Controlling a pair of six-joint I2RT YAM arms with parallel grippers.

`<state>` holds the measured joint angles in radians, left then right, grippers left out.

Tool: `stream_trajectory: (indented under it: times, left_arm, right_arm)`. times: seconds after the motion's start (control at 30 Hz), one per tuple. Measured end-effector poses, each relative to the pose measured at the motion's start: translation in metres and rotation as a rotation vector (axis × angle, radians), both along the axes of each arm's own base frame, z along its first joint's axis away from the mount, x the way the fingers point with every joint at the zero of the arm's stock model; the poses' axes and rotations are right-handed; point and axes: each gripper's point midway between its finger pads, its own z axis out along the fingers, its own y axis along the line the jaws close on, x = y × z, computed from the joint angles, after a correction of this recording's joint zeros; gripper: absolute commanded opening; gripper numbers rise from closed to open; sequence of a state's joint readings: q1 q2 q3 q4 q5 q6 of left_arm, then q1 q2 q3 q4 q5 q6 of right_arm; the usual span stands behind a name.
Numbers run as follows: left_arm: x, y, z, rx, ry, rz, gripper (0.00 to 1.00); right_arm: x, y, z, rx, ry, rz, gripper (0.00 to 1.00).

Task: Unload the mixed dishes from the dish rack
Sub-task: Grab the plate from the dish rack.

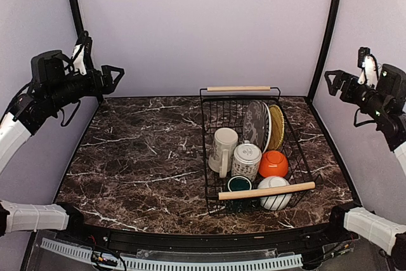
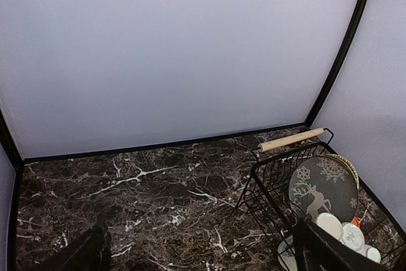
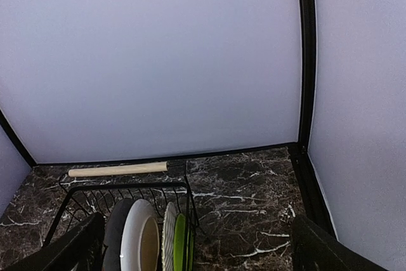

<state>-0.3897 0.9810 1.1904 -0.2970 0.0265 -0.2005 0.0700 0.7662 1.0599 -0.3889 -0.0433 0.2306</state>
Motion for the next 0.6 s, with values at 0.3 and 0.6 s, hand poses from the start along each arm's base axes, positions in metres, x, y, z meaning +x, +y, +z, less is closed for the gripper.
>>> stream_trajectory:
  times: [0.3,0.6]
  left_arm:
    - [0.009,-0.019,-0.024,-0.017,0.091,-0.067,0.99]
    - [0.008,-0.03,-0.03,-0.048,0.129,-0.116,0.99]
  right_arm:
    - [0.007,-0.014,-0.032,0.01,0.16,-0.085,0.99]
    - [-0.002,-0.01,-0.063,0.043,0.227,-0.066,0.99]
